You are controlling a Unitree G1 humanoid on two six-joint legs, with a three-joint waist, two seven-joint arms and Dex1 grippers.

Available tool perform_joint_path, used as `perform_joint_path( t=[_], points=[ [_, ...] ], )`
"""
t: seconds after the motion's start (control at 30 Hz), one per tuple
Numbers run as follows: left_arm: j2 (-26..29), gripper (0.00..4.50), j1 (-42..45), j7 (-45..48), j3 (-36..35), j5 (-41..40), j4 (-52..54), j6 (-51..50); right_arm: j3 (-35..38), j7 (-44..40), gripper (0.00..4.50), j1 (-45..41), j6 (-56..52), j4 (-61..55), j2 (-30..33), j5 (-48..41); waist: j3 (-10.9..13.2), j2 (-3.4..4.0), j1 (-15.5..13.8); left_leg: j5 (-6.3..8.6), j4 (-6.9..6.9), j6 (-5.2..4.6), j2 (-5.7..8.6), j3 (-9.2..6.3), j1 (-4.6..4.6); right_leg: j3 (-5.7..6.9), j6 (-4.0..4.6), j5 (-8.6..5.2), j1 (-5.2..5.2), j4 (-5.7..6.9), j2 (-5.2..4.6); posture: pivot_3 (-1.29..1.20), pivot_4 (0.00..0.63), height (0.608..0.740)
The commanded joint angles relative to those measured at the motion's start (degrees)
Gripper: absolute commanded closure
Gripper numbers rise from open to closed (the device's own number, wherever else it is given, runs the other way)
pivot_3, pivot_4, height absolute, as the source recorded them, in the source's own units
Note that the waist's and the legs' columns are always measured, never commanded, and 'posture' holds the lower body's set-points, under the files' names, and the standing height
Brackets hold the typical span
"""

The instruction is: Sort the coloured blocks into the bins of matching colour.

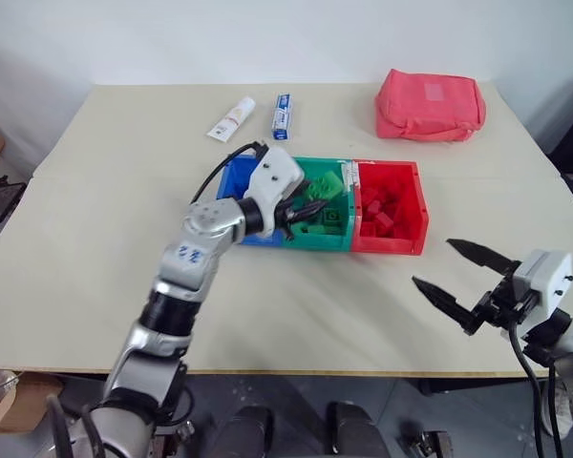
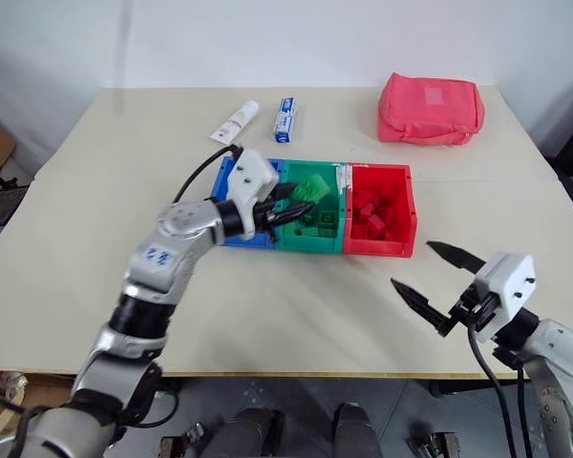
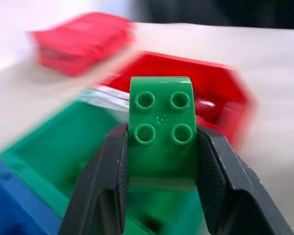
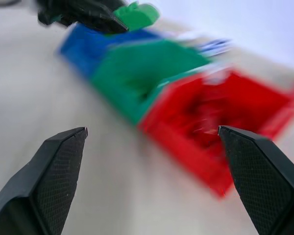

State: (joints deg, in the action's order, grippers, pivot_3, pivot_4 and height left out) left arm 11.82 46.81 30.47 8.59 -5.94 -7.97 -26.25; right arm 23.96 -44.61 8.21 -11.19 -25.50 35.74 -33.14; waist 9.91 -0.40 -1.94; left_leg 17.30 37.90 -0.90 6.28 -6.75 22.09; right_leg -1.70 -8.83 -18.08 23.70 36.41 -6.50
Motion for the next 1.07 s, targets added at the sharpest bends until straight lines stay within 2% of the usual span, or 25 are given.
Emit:
perform_joint_path(
  t=[0.03,0.1,0.23,0.33,0.43,0.5,0.6,0.7,0.87,1.07],
  points=[
    [-2.0,3.02,2.7,-2.1,0.6,1.7,-5.4,2.6,1.4,2.7,0.00,-0.2,0.6,-2.0,-0.9,0.1,0.0,0.00,0.0,0.00,0.00,0.00,0.00,0.02,0.00,-0.02,0.00,0.00,0.02,0.02,0.00,0.00,0.150,0.740],
    [-2.2,2.30,3.7,-0.5,0.9,1.4,-6.6,3.1,0.9,2.6,0.00,-0.1,0.7,-2.2,-0.6,0.5,0.0,-0.01,0.2,0.00,0.00,-0.01,0.01,0.04,0.02,-0.04,0.00,0.00,0.04,0.10,0.00,0.00,0.150,0.740],
    [-0.8,1.13,3.5,2.4,0.5,0.6,-5.1,4.0,0.3,2.2,0.00,-0.3,0.8,-2.2,-0.2,0.6,0.0,0.00,0.4,0.00,-0.01,-0.01,-0.01,0.03,0.02,-0.04,0.00,0.00,0.06,0.10,0.01,0.00,0.150,0.740],
    [2.2,0.22,-0.5,8.6,-0.4,-2.8,1.2,5.2,-0.8,-0.4,0.00,-0.5,0.8,-1.7,1.2,0.5,0.0,0.00,0.6,0.00,-0.04,0.00,-0.03,0.07,0.02,-0.08,0.00,0.00,0.09,0.10,0.02,0.00,0.150,0.740],
    [9.3,0.22,-7.6,15.4,-3.5,-6.6,8.8,5.7,-3.1,-5.2,0.00,-1.0,0.2,-1.0,4.1,0.4,0.0,0.03,1.0,0.00,-0.08,0.00,-0.06,0.12,0.01,-0.14,0.00,0.00,0.13,0.10,0.02,0.00,0.150,0.740],
    [15.4,0.22,-13.7,21.9,-6.0,-8.5,11.9,11.6,-5.1,-8.7,0.00,-1.5,0.0,-0.1,6.4,0.7,0.0,0.05,1.7,0.01,-0.13,0.01,-0.11,0.16,-0.03,-0.17,0.02,-0.01,0.14,0.10,0.03,0.00,0.150,0.740],
    [22.9,0.22,-22.0,28.8,-10.6,-11.0,12.0,18.7,-7.9,-12.5,0.00,-3.4,0.3,2.2,8.5,1.1,0.0,0.06,1.8,0.03,-0.16,0.07,-0.16,0.10,-0.06,-0.11,0.10,-0.05,0.14,0.06,0.02,0.00,0.150,0.740],
    [28.8,0.22,-30.1,31.5,-14.9,-10.8,10.6,23.2,-11.0,-16.0,0.00,-7.0,3.5,7.5,9.7,4.5,0.0,0.06,1.7,0.04,-0.12,0.05,-0.12,0.06,-0.06,-0.06,0.10,-0.05,0.05,-0.02,-0.04,0.00,0.150,0.740],
    [28.5,0.22,-38.2,27.0,-19.5,-11.4,13.7,24.8,-11.7,-17.5,0.00,-12.0,5.3,13.7,9.3,5.6,0.0,0.06,0.4,0.10,-0.09,-0.04,-0.08,-0.01,-0.04,-0.05,0.07,-0.04,-0.04,-0.21,-0.06,0.00,0.150,0.740],
    [25.5,0.22,-42.0,20.2,-19.4,-8.9,17.3,25.3,-9.9,-15.1,0.00,-13.2,5.4,16.2,8.4,5.8,0.0,0.06,0.4,0.14,-0.09,-0.05,-0.11,-0.07,-0.03,-0.03,0.05,-0.02,-0.11,-0.31,-0.05,0.00,0.150,0.740]
  ],
)
